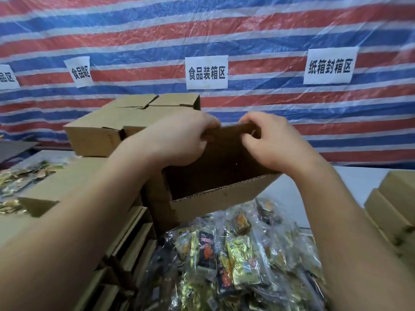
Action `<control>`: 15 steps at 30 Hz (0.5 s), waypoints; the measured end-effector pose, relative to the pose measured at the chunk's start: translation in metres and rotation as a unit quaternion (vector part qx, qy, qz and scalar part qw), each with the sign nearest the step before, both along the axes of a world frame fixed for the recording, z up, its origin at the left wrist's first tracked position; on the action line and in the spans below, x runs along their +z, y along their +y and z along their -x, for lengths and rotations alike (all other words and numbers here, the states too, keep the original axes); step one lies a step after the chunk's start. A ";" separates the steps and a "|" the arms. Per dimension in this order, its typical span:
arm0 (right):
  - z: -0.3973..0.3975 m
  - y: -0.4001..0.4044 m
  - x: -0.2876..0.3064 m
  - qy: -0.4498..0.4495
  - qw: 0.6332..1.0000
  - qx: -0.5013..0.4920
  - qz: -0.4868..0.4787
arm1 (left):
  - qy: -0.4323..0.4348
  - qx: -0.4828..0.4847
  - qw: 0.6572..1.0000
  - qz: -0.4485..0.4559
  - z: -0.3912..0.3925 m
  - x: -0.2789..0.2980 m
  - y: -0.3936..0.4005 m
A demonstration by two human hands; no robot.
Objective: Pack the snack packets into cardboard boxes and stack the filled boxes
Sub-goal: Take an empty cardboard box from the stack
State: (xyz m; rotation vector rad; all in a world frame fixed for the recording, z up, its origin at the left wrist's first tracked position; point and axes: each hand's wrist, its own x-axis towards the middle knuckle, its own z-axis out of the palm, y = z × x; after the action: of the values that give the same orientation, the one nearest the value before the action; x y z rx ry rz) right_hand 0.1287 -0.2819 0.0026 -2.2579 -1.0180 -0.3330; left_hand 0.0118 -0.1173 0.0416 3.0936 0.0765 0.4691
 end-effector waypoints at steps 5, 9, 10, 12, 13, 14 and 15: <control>-0.003 -0.052 -0.069 0.068 0.986 -0.065 0.136 | 0.024 -0.063 0.995 0.070 -0.033 -0.090 -0.025; 0.008 -0.087 -0.148 0.153 0.957 -0.094 0.226 | 0.129 -0.061 0.978 0.149 -0.034 -0.184 -0.044; 0.014 -0.096 -0.168 0.167 0.949 -0.103 0.245 | 0.154 -0.057 0.971 0.172 -0.030 -0.208 -0.049; 0.027 -0.113 -0.207 0.203 0.937 -0.115 0.259 | 0.197 -0.048 0.956 0.213 -0.019 -0.252 -0.058; 0.034 -0.118 -0.226 0.222 0.932 -0.123 0.259 | 0.212 -0.046 0.950 0.226 -0.013 -0.274 -0.061; 0.042 -0.122 -0.242 0.240 0.926 -0.129 0.261 | 0.219 -0.046 0.946 0.234 -0.006 -0.294 -0.063; 0.048 -0.125 -0.257 0.253 0.921 -0.134 0.264 | 0.219 -0.046 0.944 0.242 -0.002 -0.311 -0.066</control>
State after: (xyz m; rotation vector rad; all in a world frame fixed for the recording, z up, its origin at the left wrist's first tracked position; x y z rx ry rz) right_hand 0.0802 -0.4073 -0.2544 -2.7565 -0.5594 0.4613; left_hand 0.0134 -0.1831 -0.2694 2.6352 0.0424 -0.2221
